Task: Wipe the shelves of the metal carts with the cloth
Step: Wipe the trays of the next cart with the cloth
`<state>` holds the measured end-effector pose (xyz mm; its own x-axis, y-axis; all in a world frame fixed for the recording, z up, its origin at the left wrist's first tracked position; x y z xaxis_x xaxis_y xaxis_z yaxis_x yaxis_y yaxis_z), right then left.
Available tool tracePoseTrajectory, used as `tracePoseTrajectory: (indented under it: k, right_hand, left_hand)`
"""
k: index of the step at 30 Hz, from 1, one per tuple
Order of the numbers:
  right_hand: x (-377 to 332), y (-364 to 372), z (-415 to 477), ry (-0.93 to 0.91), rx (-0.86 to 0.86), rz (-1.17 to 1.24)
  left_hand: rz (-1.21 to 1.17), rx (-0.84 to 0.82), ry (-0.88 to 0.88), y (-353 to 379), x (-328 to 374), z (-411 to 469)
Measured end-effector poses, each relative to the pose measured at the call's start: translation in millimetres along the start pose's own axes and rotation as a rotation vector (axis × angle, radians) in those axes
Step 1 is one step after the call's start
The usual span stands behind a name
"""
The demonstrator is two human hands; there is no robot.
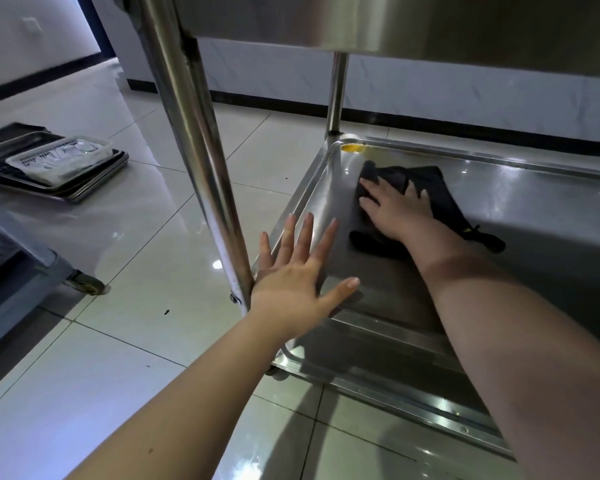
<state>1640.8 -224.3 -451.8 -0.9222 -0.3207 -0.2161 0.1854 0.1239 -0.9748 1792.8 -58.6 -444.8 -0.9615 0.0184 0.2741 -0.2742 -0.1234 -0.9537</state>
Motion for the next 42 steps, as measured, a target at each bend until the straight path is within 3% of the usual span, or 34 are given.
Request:
tracePoseTrajectory:
  k: [5,8,11,13,16,19,23,31,35,37,39,40,42]
  right_hand:
    - [-99,22,-53,-0.494,-0.073,-0.01]
    - [-129,31,-96,-0.779,-0.163,-0.02]
    - [-130,30,-109,-0.905,-0.198,-0.009]
    - [-118,23,-88,-0.832,-0.183,0.05]
    - [-81,7,-34,-0.522,-0.082,0.031]
    - [-55,2,-10,-0.261,-0.009,0.037]
    - [-55,6,-11,-0.246,-0.011,0.059]
    - [-69,7,-24,-0.292,-0.041,0.04]
    - [-101,21,-53,-0.507,-0.053,0.061]
    - [-93,8,-60,-0.522,0.018,0.351]
    - [-50,-17,-58,-0.4,0.222,0.592]
    - [-21,-24,-56,-0.301,0.299,0.557]
    - [36,-21,-58,-0.074,0.273,0.358]
  left_hand:
    - [-0.16,0.119,0.12,-21,6,-10]
    - [-0.183,0.198,0.09,-27,2,-13]
    - [-0.105,0.222,0.051,-25,0,-12]
    - [-0.032,0.201,0.062,-19,1,-11]
    - [0.031,0.153,0.053,-12,1,-10]
    - [-0.135,0.103,0.098,-21,7,-11]
    - [-0.412,0.396,0.334,-46,19,-64]
    - [-0.36,0.479,0.325,-27,28,-74]
    - [-0.385,0.449,0.282,-30,29,-75]
    - [-0.438,0.454,0.295,-45,35,-68]
    - [-0.501,0.431,0.235,-60,41,-41]
    - [-0.465,0.357,0.137,-58,42,-17]
    - [-0.191,0.058,-0.072,-27,43,36]
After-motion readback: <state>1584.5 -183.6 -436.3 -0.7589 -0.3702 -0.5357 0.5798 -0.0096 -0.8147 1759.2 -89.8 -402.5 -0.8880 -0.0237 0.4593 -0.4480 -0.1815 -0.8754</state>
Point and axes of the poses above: each hand's wrist, its own z-axis towards the middle knuckle, its own y-axis out of the palm, x = y × z, the point moved 10 cm from there along z, towards the middle knuckle, and after that the axes turned 11 degrees about -y, right-handed, at the moved point
